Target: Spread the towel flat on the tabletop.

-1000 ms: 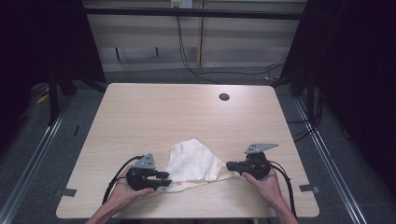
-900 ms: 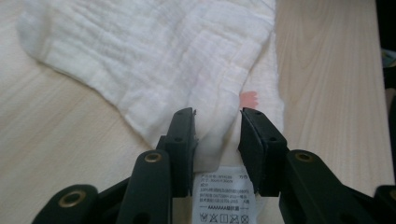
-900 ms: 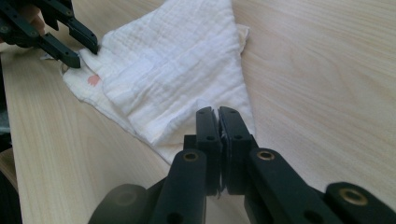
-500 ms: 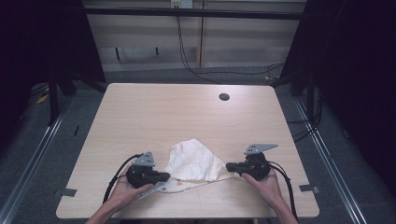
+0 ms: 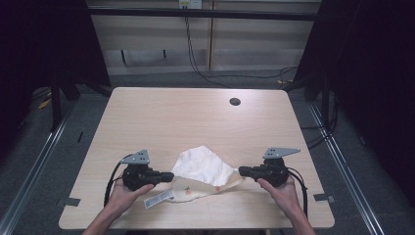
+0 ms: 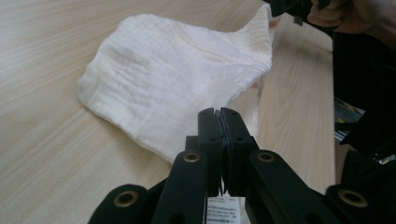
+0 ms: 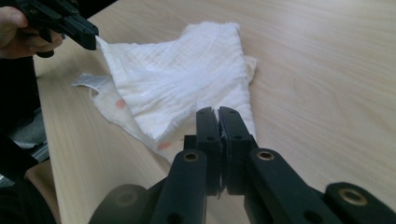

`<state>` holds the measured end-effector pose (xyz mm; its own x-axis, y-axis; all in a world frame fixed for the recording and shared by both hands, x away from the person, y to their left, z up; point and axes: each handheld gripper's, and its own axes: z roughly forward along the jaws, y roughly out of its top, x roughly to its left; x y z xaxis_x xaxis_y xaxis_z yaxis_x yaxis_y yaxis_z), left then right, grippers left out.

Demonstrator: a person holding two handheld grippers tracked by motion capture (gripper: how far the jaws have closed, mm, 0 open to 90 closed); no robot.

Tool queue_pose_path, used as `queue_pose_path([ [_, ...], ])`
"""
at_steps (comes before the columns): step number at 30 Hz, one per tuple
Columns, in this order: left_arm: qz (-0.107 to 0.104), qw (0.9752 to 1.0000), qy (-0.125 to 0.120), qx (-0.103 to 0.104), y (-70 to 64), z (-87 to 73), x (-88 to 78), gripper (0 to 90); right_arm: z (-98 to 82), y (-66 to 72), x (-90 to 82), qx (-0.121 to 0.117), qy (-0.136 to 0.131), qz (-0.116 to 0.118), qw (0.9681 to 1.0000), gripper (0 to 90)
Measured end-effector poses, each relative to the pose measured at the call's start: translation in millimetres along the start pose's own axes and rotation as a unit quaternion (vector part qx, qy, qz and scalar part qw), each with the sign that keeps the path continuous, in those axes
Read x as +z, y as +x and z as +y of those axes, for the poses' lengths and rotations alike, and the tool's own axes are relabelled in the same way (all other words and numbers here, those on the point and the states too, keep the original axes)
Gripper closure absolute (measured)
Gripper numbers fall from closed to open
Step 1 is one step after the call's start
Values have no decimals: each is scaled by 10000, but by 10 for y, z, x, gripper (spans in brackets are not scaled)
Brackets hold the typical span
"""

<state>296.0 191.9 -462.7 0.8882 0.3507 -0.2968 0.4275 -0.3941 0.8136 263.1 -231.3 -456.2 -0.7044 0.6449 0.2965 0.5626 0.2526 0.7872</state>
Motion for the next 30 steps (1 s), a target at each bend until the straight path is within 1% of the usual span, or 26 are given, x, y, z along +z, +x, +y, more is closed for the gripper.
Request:
queue_pose_path([
  [1,0,10000,0,0,0,0,0,882,0,0,0,0,0,0,10000,881],
  [3,-55,9999,-112,17,-9,48,-52,881,80,31,-54,-13,-173,66,9998,881],
  [4,-35,9999,-90,87,-10,91,-75,882,97,35,-63,0,-213,76,9997,881],
  [7,-18,9999,-135,71,-11,123,-95,881,141,33,-62,7,-281,99,9996,882],
  [8,29,9998,-185,94,-18,149,-126,882,182,26,-63,28,-371,136,9992,882],
  [9,29,9998,-185,94,-18,149,-126,881,182,26,-63,28,-371,136,9992,882],
  [10,38,9997,-224,92,-17,170,-166,881,201,30,-70,21,-359,130,9993,882],
  [11,54,9996,-275,96,-13,181,-190,881,268,23,-96,6,-464,144,9988,882],
  [13,85,9994,-336,96,-7,210,-258,881,301,17,-109,-2,-499,136,9987,882],
  [14,103,9992,-383,89,-3,222,-293,881,362,3,-136,-22,-594,150,9981,883],
  [16,83,9987,-505,78,12,231,-361,881,392,7,-152,-28,-620,118,9980,882],
  [18,179,9983,-537,109,11,268,-425,881,475,23,-211,-104,-722,107,9973,882],
  [19,179,9983,-537,109,11,268,-425,881,475,23,-211,-104,-722,107,9973,882],
  [20,169,9974,-684,135,-16,314,-465,881,527,35,-241,-138,-751,99,9970,883],
  [21,169,9974,-684,135,-16,314,-465,881,527,35,-241,-138,-751,99,9970,883],
  [22,149,9967,-785,164,-44,370,-500,881,575,50,-268,-168,-780,115,9967,883],
  [23,149,9967,-785,164,-44,370,-500,881,575,50,-268,-168,-780,115,9967,883],
  [24,161,9962,-820,236,-62,418,-522,881,607,61,-284,-191,-793,104,9966,883],
  [25,175,9958,-863,253,-77,455,-536,881,649,70,-303,-225,-849,106,9961,883],
  [26,210,9949,-947,285,-92,524,-571,881,718,92,-330,-258,-883,103,9957,883],
  [28,217,9945,-985,290,-97,550,-583,881,750,100,-339,-281,-894,98,9956,883],
  [30,289,9939,-1027,295,-89,594,-595,881,820,106,-352,-326,-918,76,9952,883],
])
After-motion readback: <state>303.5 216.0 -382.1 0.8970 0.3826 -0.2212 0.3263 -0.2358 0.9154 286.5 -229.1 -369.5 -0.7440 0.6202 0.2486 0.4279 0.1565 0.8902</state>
